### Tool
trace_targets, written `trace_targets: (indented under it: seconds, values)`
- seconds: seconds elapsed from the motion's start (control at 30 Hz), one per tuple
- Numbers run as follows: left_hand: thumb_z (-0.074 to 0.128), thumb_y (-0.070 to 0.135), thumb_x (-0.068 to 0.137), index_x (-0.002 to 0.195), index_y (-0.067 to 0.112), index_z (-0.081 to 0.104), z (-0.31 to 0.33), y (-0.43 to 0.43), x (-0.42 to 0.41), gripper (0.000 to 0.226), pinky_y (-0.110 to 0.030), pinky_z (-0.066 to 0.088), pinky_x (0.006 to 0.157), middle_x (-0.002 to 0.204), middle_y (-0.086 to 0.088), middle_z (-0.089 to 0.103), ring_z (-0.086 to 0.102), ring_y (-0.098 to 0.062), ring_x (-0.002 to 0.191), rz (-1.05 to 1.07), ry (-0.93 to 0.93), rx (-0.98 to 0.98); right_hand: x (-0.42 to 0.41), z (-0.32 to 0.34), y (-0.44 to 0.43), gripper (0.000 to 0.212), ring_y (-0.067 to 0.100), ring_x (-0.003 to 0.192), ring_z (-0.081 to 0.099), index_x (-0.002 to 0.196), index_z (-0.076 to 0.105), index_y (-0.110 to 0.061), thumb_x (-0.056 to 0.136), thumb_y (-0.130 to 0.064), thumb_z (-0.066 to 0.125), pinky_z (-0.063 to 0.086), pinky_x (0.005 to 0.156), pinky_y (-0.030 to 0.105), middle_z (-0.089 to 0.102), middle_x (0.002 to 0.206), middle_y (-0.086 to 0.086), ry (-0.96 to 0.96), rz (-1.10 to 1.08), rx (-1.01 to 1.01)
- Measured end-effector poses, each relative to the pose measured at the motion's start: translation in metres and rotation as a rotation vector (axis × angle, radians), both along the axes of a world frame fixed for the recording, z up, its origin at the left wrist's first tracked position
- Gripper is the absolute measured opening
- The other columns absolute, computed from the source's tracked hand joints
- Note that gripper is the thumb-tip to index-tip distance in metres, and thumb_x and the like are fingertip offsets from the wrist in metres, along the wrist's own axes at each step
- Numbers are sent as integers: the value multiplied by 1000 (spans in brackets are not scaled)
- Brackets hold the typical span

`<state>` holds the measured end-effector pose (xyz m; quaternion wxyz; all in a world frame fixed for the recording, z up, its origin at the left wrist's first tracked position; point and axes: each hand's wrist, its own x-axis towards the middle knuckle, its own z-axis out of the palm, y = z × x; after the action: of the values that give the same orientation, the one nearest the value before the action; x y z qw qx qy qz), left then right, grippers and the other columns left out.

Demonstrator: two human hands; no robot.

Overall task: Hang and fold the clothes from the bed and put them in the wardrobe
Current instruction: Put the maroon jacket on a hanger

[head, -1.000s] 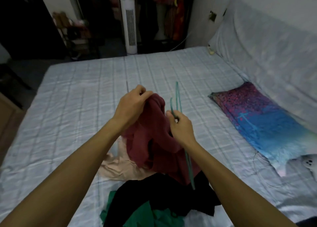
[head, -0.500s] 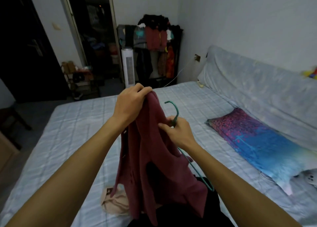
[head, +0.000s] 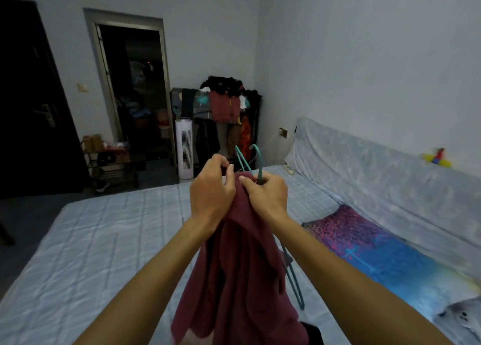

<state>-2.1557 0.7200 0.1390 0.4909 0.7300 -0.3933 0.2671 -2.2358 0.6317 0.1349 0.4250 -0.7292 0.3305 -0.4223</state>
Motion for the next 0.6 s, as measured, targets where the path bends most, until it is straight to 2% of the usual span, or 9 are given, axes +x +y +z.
trace_targets:
  seconds: [0.07,0.13,0.17,0.23,0.3,0.37,0.47,0.53,0.6]
  values:
    - [55,21,89,89,18,52,-22,11,-27,5,-25,38,59,77,5,52,50,-12,67,-2,-57,-74,9,8,-1,20,8,68,62,69,70,-19,76,-37,71,47,64,28,67,64,-8,-6,-32,31]
    - [58,20,85,95,13,54,-52,10,-55,13,-35,45,72,90,-5,56,54,-21,83,6,-196,-31,17,17,-4,23,12,67,62,64,68,-18,74,-38,72,44,62,27,65,61,-7,-16,-52,38]
    - [61,21,82,102,11,53,-67,3,-66,23,-41,45,81,100,-10,57,54,-26,95,17,-202,24,19,21,-5,24,14,67,62,62,68,-18,73,-39,72,45,62,28,66,62,-7,-23,-55,43]
    - [66,27,77,120,10,44,-91,-17,-84,51,-51,39,101,128,-18,47,43,-34,123,75,-84,168,23,28,-7,24,15,68,63,60,67,-19,71,-39,72,48,63,29,67,63,-7,-37,-45,61]
    - [65,40,77,135,11,31,-103,-36,-90,73,-53,20,113,147,-22,26,23,-36,139,165,72,276,24,35,-10,25,14,64,62,55,64,-20,71,-39,72,46,59,29,64,60,-8,-56,-20,75]
    - [61,51,79,141,12,22,-105,-48,-83,83,-54,8,112,153,-25,10,11,-37,143,235,146,323,20,42,-18,25,14,63,63,56,65,-18,69,-38,73,48,59,29,65,59,-7,-80,1,85]
    - [48,61,86,150,19,8,-100,-49,-53,86,-57,2,115,156,-17,-14,-12,-32,144,302,265,347,11,50,-35,23,14,62,65,60,68,-16,67,-37,74,54,64,33,67,59,-6,-119,27,96]
    - [43,67,84,150,24,3,-95,-53,-42,88,-56,-3,114,154,-12,-25,-23,-28,142,332,288,379,5,54,-45,23,12,60,63,59,67,-17,68,-36,74,52,60,29,65,56,-7,-134,41,76]
    - [48,68,80,150,26,-1,-93,-64,-50,96,-53,-6,113,153,-9,-28,-24,-26,142,305,292,359,1,55,-49,23,9,57,60,58,65,-19,71,-36,73,46,55,25,62,55,-9,-126,69,43]
